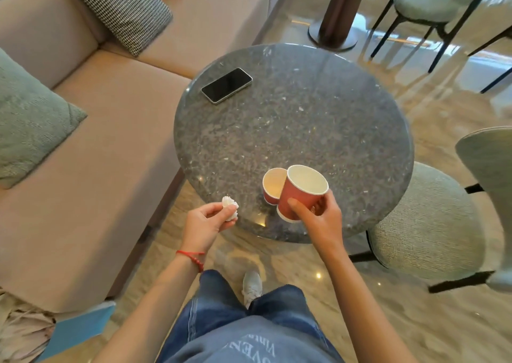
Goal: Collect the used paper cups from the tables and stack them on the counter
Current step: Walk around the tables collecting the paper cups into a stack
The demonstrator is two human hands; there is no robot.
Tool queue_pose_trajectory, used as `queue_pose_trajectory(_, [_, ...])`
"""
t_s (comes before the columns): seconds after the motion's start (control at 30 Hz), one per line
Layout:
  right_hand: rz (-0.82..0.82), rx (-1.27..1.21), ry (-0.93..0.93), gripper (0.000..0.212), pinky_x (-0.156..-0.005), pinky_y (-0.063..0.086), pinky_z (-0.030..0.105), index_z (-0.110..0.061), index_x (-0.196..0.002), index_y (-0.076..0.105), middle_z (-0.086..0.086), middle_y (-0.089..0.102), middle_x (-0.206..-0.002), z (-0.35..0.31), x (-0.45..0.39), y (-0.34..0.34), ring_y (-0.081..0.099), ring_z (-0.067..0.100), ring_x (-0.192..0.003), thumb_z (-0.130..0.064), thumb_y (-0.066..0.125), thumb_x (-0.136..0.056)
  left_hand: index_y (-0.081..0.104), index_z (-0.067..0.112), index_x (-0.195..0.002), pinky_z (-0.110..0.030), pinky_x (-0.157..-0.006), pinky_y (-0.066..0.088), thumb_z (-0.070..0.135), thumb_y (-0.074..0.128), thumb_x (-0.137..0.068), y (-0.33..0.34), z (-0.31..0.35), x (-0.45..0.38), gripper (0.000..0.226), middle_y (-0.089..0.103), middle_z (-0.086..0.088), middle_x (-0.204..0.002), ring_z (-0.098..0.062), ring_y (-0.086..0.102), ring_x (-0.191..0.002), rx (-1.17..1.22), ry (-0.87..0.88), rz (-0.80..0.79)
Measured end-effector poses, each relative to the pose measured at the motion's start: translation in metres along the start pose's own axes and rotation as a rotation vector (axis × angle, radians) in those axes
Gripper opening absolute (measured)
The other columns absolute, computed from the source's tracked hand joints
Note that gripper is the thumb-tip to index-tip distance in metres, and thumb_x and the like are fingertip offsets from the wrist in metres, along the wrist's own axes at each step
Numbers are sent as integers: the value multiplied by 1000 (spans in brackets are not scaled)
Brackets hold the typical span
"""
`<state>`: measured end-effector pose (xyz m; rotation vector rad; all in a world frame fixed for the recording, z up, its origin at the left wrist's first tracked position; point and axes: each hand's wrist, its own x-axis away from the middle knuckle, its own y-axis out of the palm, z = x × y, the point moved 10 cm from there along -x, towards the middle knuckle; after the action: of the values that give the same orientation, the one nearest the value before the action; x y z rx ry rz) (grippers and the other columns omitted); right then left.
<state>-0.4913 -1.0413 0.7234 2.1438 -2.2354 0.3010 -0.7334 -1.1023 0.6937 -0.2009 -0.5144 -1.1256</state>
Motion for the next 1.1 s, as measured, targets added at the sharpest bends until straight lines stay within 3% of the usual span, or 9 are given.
queue_pose_trajectory(0.13, [14, 82, -40, 62, -80, 48, 9, -31, -116, 47, -21, 56, -109, -3, -22, 13, 57, -4, -101, -20, 83, -67, 70, 3, -82, -15, -60, 53, 6, 68, -78, -1, 8, -16, 5, 70, -4, -69, -10, 68, -66, 3, -11, 17])
queue_pose_trajectory(0.23, [31, 164, -89, 65, -78, 44, 3, -33, -116, 44, -27, 51, -108, -6, -33, 24, 53, -14, -100, -22, 84, -66, 69, 1, -85, -17, -62, 55, 5, 68, -79, -6, 10, -28, 8, 69, -8, -75, -12, 68, -68, -14, -45, 12])
queue_pose_trajectory(0.4, [54, 263, -130, 71, -81, 37, -3, -25, -123, 44, -17, 50, -114, -1, -40, 33, 50, -1, -103, -24, 84, -65, 69, 0, -83, -15, -60, 54, 6, 68, -78, -6, 21, -46, 7, 70, -3, -68, -9, 67, -64, -63, -41, -42])
queue_pose_trajectory(0.5, [51, 295, -120, 73, -81, 34, -4, -32, -122, 40, -22, 47, -113, 12, -42, 36, 47, -1, -103, -29, 84, -64, 69, -2, -86, -15, -59, 53, 6, 68, -78, -6, 28, -55, 11, 69, -7, -71, -7, 67, -63, -85, -36, -51])
queue_pose_trajectory(0.67, [22, 302, -8, 94, -92, 32, 10, -31, -135, 34, -18, 42, -127, 46, -41, 36, 41, 2, -117, -31, 87, -58, 69, 2, -81, -15, -60, 53, 7, 69, -78, -3, 25, -58, 6, 69, -9, -74, -11, 67, -68, -118, -52, -95])
queue_pose_trajectory(0.8, [28, 303, 61, 103, -94, 31, 17, -33, -138, 28, -26, 39, -125, 70, -37, 36, 37, -5, -116, -33, 89, -54, 69, 1, -80, -16, -60, 53, 8, 71, -77, -1, 22, -60, 8, 70, -9, -72, -12, 68, -68, -138, -60, -114])
queue_pose_trajectory(0.9, [42, 299, 78, 98, -92, 33, 14, -37, -132, 31, -30, 40, -119, 78, -36, 37, 41, -5, -112, -33, 89, -54, 69, 0, -83, -16, -60, 53, 8, 71, -76, -2, 22, -62, 10, 70, -9, -73, -12, 68, -68, -142, -63, -119])
queue_pose_trajectory(1.03, [78, 315, 56, 85, -79, 33, -3, -53, -115, 31, -37, 41, -111, 73, -37, 41, 44, -20, -102, -32, 89, -56, 69, 0, -83, -16, -60, 53, 8, 70, -76, -2, 24, -64, 10, 70, -8, -73, -11, 68, -67, -155, -59, -135])
queue_pose_trajectory(1.1, [94, 310, 57, 82, -78, 33, 0, -51, -114, 32, -36, 42, -109, 72, -38, 44, 47, -11, -99, -30, 88, -58, 70, 1, -82, -17, -61, 54, 8, 70, -77, -3, 25, -64, 9, 70, -7, -71, -10, 68, -66, -168, -53, -145])
